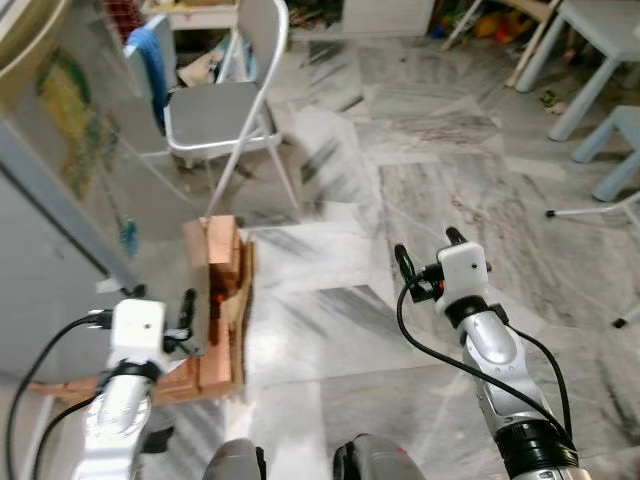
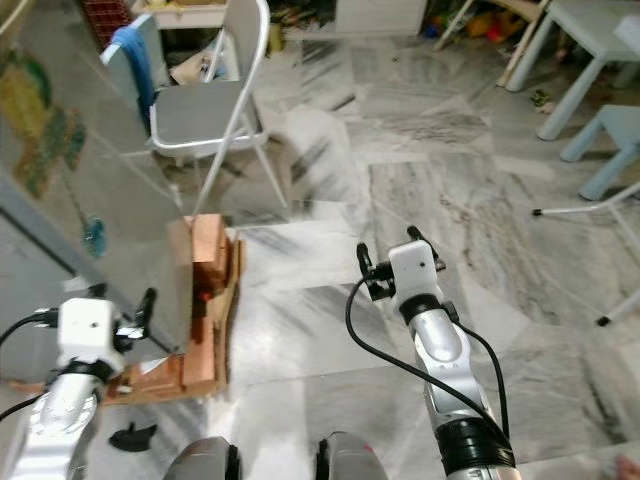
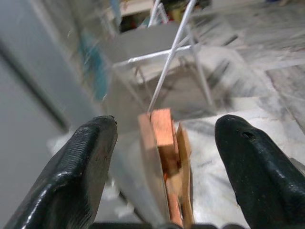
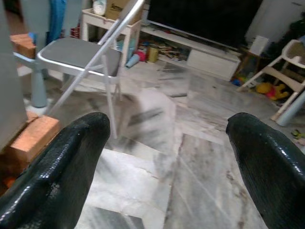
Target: Restocking fridge
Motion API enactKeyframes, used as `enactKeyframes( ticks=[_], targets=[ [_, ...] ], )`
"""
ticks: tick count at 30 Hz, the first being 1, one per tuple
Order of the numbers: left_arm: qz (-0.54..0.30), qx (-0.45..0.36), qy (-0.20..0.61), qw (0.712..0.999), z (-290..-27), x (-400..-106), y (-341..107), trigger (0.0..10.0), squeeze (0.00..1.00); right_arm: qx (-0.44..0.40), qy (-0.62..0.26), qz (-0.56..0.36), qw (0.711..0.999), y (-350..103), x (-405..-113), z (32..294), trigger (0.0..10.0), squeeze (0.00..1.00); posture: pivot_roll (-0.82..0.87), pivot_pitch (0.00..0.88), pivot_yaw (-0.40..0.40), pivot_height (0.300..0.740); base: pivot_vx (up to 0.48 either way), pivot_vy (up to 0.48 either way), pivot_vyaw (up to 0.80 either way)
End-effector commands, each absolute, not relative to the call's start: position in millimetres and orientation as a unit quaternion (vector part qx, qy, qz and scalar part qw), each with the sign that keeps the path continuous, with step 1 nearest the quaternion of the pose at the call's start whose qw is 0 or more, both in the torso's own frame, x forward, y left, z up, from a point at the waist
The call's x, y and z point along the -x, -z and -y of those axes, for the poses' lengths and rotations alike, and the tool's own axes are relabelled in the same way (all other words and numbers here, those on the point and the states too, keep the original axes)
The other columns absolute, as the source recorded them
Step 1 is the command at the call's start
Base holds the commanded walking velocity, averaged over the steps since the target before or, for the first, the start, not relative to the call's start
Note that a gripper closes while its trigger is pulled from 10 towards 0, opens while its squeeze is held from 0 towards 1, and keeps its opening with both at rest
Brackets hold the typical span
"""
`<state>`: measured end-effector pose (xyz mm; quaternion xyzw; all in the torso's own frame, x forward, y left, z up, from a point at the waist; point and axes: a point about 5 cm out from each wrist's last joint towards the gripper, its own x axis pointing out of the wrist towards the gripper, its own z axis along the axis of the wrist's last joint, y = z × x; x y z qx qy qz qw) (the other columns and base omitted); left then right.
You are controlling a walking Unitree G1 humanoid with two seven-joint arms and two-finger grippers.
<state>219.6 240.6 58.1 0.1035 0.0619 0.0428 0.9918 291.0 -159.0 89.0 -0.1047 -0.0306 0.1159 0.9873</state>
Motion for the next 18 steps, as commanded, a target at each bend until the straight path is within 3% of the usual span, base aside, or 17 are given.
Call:
enactKeyframes(
  ticks=[1, 5, 18],
  targets=[
    [-0.072, -0.104, -0.049, 0.991, -248.1, -213.6, -58.1, 10.0, 0.00, 0.097, -0.120, 0.033, 0.987, -90.5, -289.2, 156.2, 10.0, 0.00, 0.13, 0.150, -0.047, 0.740, 0.000, 0.000, 0.00],
    [-0.064, -0.099, -0.092, 0.989, -251.7, -210.5, -58.5, 10.0, 0.00, 0.096, -0.134, 0.029, 0.986, -87.7, -282.7, 156.7, 10.0, 0.00, 0.12, 0.148, -0.064, 0.740, 0.000, 0.000, 0.00],
    [-0.053, -0.047, -0.072, 0.995, -213.8, -213.8, -56.4, 10.0, 0.00, 0.100, -0.115, 0.019, 0.988, -84.2, -278.6, 163.7, 10.0, 0.00, 0.11, 0.122, -0.081, 0.740, 0.000, 0.000, 0.71]
  ],
)
